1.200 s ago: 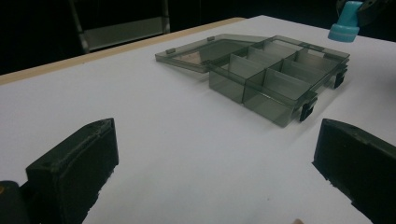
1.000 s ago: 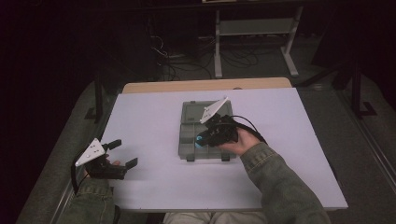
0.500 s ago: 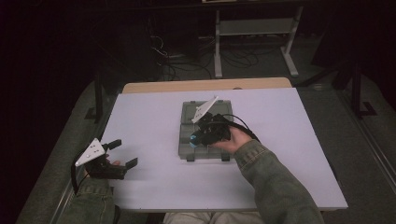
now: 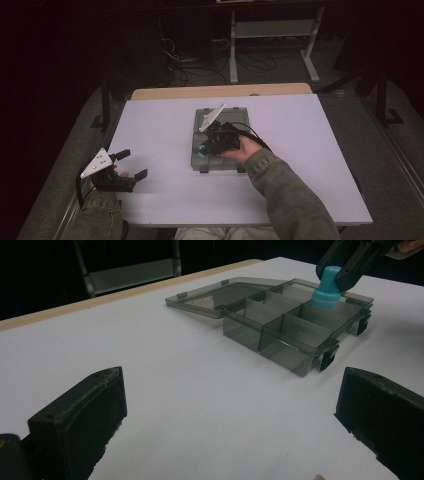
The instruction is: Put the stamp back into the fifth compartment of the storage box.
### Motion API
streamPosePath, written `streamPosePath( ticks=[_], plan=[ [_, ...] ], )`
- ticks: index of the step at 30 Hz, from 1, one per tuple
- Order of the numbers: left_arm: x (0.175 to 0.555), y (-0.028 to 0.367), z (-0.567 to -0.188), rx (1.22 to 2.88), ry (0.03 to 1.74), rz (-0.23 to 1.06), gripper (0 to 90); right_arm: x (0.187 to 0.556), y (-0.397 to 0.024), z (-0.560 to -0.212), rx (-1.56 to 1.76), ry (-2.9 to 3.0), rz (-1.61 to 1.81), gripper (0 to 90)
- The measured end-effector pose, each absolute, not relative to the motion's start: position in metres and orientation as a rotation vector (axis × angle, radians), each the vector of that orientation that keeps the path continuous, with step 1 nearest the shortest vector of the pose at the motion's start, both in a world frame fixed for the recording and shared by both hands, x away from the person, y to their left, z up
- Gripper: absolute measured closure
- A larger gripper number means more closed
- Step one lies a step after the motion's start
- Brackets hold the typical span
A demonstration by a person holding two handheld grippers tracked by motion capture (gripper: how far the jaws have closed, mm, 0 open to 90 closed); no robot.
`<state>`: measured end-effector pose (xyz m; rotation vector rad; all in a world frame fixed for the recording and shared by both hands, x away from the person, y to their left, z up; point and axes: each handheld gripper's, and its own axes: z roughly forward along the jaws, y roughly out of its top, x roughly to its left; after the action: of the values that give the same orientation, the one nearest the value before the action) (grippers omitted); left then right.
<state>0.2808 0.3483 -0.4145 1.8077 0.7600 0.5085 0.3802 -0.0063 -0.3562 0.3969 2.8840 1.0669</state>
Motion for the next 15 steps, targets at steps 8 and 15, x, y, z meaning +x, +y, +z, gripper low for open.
streamPosePath(
  ticks=[8,15],
  plan=[
    [0.281,0.348,-0.415,1.807,0.759,0.508,0.0,0.383,0.004,-0.362,0.38,2.894,1.056,71.3],
    [0.281,0.348,-0.415,1.808,0.759,0.507,0.0,0.385,0.01,-0.369,0.375,2.905,1.032,71.3]
  ],
)
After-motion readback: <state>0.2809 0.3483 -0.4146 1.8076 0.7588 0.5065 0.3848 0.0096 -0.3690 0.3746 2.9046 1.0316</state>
